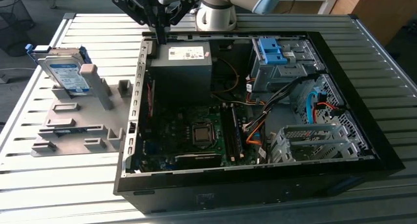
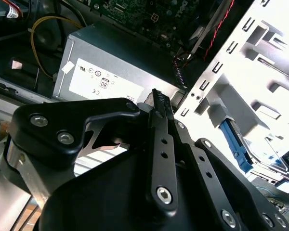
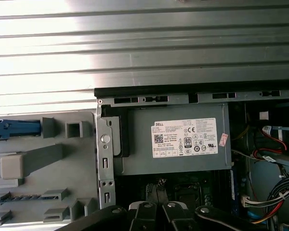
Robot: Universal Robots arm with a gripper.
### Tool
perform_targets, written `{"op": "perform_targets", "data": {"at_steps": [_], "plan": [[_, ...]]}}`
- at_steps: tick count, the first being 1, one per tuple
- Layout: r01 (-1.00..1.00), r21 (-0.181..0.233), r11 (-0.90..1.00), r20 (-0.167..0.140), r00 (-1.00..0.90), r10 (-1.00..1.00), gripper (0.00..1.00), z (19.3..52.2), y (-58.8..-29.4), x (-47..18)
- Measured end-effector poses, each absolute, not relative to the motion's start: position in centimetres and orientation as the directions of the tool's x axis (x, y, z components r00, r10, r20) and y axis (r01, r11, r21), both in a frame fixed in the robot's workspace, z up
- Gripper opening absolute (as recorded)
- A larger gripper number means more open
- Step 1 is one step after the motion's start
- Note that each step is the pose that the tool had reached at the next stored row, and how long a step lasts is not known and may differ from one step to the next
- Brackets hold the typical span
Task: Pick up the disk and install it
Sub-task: 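Reach for the disk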
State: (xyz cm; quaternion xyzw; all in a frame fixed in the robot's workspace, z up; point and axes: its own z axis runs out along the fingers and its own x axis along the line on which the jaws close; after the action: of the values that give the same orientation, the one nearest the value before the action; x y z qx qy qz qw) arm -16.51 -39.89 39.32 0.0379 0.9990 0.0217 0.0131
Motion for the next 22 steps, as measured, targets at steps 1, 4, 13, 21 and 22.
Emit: {"op": "perform_targets", "data": {"at_steps": [1,4,13,21,22], "plan": [[0.075,0.044,0.996,-0.025,-0.997,0.076,0.11,39.3,-39.9,-16.6],[0.075,0.044,0.996,-0.024,-0.997,0.076,0.11,39.3,-39.9,-16.8],[0.075,0.044,0.996,-0.024,-0.997,0.076,0.11,39.3,-39.9,-17.3],[0.075,0.044,0.996,-0.024,-0.997,0.076,0.11,39.2,-39.9,-17.6],[0.075,0.044,0.996,-0.024,-0.997,0.076,0.11,39.2,-39.9,-17.6]]}}
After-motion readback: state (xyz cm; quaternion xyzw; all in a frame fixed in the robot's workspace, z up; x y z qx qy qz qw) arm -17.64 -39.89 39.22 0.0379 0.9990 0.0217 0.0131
